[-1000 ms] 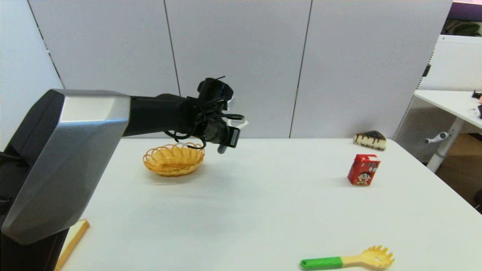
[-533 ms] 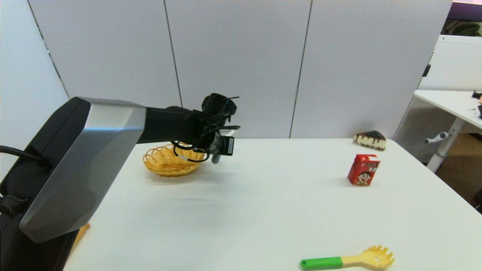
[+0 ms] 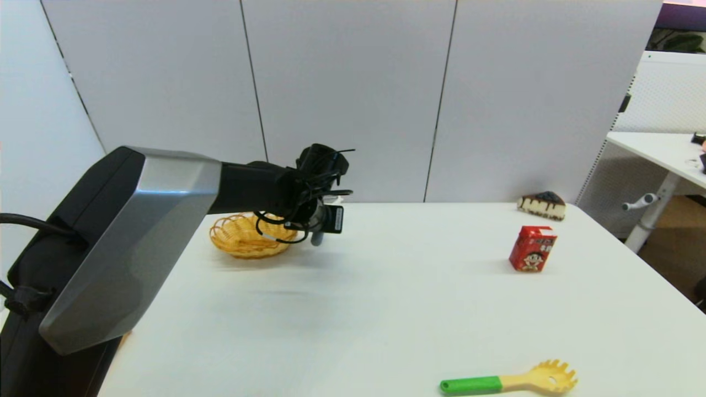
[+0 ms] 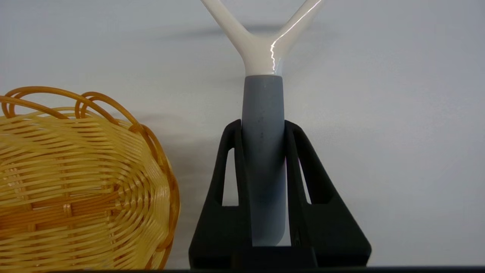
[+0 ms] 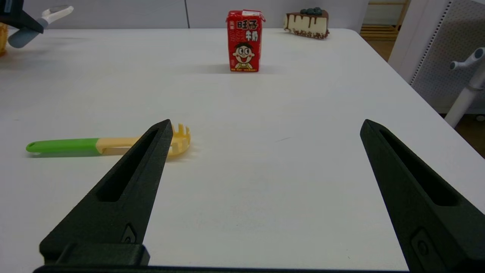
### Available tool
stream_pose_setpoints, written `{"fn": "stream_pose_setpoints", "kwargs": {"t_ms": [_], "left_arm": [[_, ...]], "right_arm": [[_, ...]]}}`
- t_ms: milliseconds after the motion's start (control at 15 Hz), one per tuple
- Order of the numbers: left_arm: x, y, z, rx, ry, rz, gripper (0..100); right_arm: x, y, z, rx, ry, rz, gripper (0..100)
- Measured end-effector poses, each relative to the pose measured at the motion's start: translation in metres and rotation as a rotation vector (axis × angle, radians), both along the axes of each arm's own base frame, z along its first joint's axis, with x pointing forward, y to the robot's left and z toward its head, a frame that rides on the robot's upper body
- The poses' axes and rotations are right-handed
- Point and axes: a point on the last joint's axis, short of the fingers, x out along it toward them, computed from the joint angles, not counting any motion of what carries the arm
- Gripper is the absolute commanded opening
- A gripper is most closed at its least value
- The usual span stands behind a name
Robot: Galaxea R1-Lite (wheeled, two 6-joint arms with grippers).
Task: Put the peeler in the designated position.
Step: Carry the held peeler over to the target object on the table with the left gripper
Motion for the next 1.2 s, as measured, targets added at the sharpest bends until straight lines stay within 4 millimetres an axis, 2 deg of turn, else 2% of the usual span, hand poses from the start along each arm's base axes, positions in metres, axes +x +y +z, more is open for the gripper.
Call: {"fn": "stream_pose_setpoints", "kwargs": {"t_ms": [600,1200], "left_arm": [[-0.0029,-0.0078,-0.0078,0.007,0.021,-0.018,0],[-0.0084,-0.0070,-0.0112,0.036,0.084,-0.013,0]], "right_arm": [[0.0000,0.0000,0.0002,0.000,-0.001,0.000,100],[0.0000,0.0000,0.0000,0.000,0.000,0.000,100]]}}
